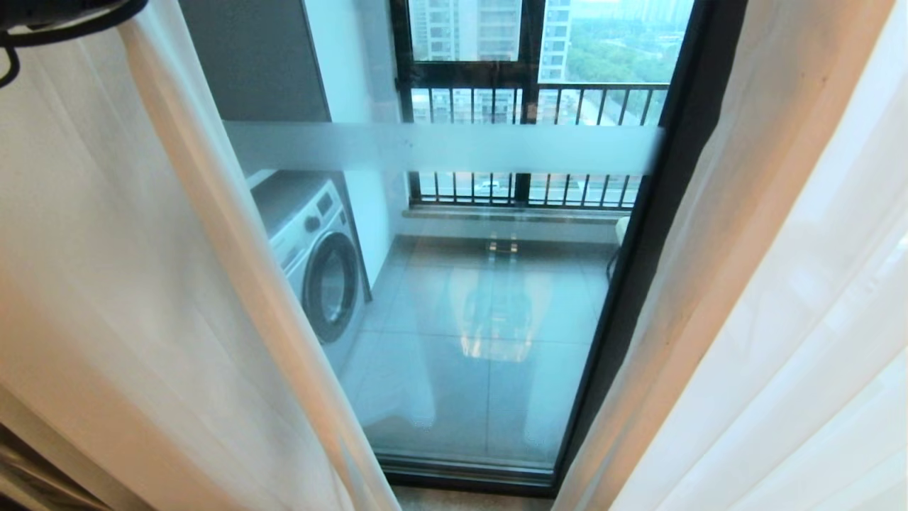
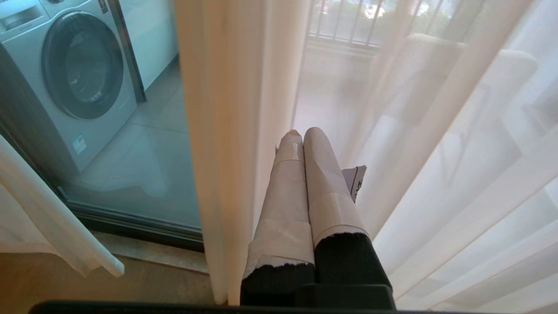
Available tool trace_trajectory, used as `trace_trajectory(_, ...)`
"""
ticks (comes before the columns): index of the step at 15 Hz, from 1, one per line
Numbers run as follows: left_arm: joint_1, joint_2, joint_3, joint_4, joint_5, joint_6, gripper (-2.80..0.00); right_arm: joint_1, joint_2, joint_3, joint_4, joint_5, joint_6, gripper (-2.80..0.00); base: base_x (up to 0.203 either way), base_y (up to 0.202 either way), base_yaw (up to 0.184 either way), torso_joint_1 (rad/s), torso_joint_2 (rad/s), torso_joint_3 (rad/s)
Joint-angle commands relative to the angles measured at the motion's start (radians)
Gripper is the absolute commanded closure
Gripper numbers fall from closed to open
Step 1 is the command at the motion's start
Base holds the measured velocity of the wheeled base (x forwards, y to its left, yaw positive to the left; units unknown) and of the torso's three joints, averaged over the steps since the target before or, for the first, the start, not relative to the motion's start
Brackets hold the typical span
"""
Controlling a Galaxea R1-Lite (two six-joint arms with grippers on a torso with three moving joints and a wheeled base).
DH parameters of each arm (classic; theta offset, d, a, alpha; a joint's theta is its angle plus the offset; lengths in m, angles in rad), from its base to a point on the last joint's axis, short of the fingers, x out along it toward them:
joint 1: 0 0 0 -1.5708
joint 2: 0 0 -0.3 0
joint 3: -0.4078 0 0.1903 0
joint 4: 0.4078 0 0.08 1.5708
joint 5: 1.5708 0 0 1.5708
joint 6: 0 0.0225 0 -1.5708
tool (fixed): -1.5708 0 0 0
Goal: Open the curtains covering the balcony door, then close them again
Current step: Close the inner curtains on both sides
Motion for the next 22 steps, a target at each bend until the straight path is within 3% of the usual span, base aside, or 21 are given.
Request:
trace_trajectory(1,-0.004,0.003,0.000,0.001,0.002,-0.001,0.00,0.000,0.000,0.000,0.001,0.001,-0.001,0.00,0.000,-0.188,0.004,0.004,0.00,0.002)
trace_trajectory(22,-0.019,0.001,0.002,-0.006,0.008,0.000,0.00,0.000,0.000,0.000,0.000,0.001,-0.001,0.00,0.000,-0.187,0.003,0.002,0.00,0.002)
